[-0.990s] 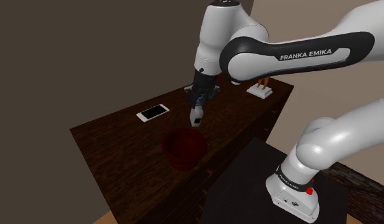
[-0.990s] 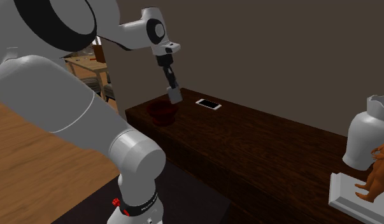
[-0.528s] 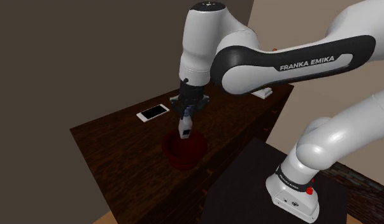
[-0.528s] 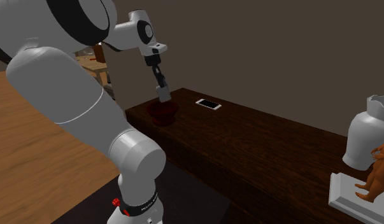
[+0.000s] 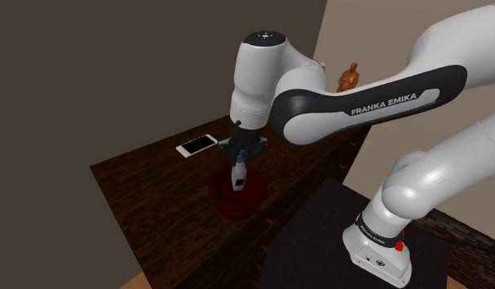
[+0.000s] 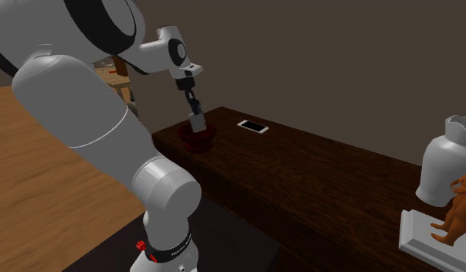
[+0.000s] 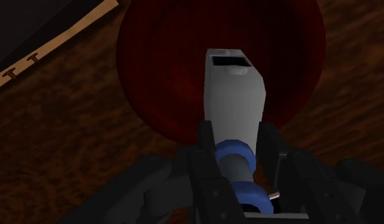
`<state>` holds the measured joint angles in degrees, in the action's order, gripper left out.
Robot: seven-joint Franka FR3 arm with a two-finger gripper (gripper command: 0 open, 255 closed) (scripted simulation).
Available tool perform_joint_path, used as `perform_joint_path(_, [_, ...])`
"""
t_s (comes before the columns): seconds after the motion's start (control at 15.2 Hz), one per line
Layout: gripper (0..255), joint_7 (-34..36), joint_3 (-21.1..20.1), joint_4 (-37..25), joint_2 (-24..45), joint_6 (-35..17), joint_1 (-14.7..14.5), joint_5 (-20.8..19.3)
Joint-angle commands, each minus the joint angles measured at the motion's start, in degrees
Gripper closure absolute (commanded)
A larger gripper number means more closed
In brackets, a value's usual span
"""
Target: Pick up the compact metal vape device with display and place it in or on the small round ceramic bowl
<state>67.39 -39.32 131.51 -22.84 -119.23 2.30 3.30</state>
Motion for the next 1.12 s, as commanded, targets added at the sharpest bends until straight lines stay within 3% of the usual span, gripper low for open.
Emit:
perform_joint_path(0.0, [255,0.38,-0.41,1.07,0.47,-1.53,0.11,-0.19])
perform_joint_path(0.66, [255,0.89,-0.94,2.35,1.09,-3.35,0.27,-0.44])
perform_joint_path(0.73, [0,0.88,-0.94,2.35,1.1,-3.35,0.27,-0.45])
perform_joint_path(1.06, [0,0.89,-0.94,2.35,1.09,-3.35,0.27,-0.44])
